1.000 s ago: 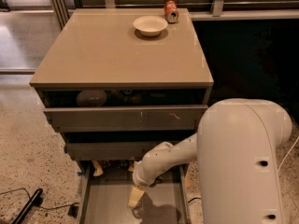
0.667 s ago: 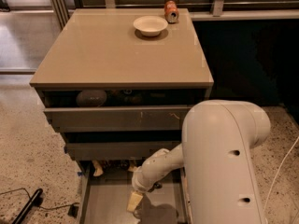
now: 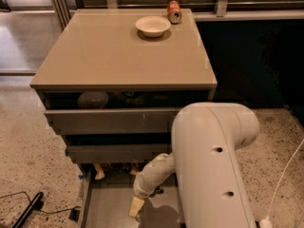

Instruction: Pick water bottle from bottom drawer and place on counter

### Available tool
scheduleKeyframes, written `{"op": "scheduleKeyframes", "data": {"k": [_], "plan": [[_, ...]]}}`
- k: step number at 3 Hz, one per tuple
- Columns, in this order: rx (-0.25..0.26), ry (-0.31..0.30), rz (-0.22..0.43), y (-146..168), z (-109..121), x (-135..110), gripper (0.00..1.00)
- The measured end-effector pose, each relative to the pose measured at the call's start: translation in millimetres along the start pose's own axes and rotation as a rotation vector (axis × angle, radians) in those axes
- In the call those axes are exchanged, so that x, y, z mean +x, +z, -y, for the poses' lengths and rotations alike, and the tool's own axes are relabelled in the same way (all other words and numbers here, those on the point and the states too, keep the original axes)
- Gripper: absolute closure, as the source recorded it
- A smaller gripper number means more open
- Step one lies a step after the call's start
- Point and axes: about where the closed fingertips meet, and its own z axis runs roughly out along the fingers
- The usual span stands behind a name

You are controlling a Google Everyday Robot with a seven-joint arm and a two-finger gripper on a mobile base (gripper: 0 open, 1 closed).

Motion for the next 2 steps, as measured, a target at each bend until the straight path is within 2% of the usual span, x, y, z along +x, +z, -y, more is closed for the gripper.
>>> {"op": "scheduleKeyframes", "data": {"k": [2], "plan": [[-0.023,0.018,-0.077,49,2,23,0.00]]}}
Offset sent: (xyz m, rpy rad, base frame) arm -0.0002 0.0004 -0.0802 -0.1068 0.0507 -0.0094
